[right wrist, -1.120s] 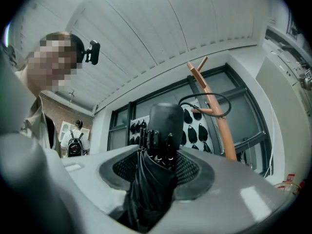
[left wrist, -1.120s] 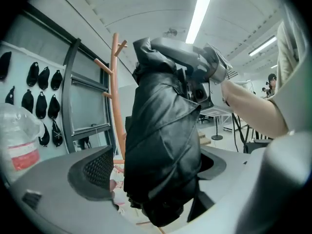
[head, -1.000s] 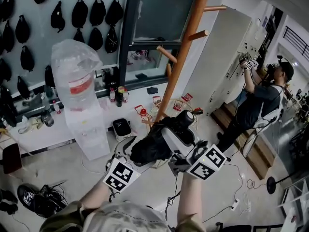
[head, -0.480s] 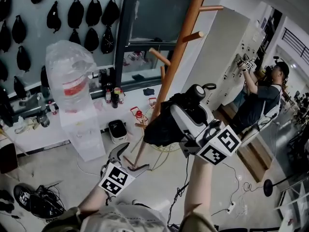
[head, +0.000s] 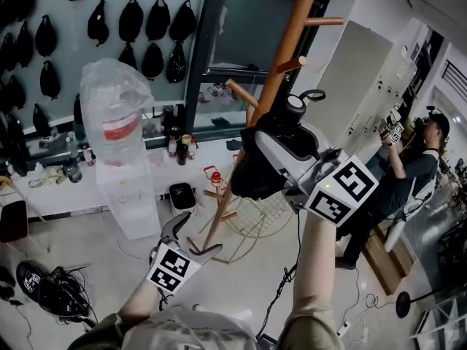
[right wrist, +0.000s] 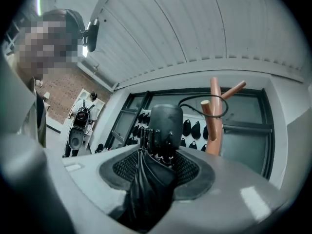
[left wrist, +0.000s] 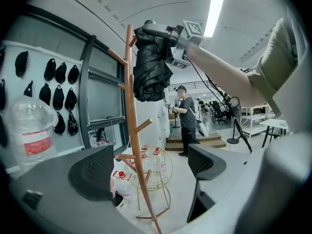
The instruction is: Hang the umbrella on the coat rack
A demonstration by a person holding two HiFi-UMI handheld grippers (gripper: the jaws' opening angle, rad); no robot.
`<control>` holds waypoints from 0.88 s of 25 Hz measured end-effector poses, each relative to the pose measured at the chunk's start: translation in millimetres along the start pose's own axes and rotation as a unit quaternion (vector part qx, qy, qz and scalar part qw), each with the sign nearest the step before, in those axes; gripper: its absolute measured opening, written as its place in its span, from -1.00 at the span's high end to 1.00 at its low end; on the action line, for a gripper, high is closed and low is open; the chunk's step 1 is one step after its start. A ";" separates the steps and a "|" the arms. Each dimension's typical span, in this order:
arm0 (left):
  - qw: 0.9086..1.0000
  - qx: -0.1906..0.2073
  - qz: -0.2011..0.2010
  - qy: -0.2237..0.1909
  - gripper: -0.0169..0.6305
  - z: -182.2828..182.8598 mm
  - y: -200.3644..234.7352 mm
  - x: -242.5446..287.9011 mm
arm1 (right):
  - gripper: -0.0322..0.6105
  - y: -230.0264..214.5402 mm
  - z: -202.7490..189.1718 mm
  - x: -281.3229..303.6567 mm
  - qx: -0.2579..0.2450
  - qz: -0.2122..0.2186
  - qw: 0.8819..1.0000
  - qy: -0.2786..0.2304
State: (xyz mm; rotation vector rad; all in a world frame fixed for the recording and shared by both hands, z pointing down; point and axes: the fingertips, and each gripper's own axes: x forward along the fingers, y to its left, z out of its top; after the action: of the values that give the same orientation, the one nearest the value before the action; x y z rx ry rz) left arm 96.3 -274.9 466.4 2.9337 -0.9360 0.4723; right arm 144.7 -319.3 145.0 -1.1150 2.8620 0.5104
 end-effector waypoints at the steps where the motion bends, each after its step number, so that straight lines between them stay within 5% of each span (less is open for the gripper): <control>1: 1.000 -0.002 0.006 0.001 -0.47 -0.3 1.8 -0.4 | 0.33 -1.5 3.6 3.8 -0.006 0.006 1.000 0.000; 22: 1.000 -0.003 0.022 0.018 -0.47 0.6 11.5 -6.6 | 0.33 -33.0 17.4 50.2 0.037 0.029 0.999 0.016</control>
State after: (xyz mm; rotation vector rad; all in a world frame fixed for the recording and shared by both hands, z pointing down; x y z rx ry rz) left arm 84.9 -280.7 463.1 2.8938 -0.9987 0.5208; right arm 127.6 -369.5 111.7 -1.0398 2.9222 0.3879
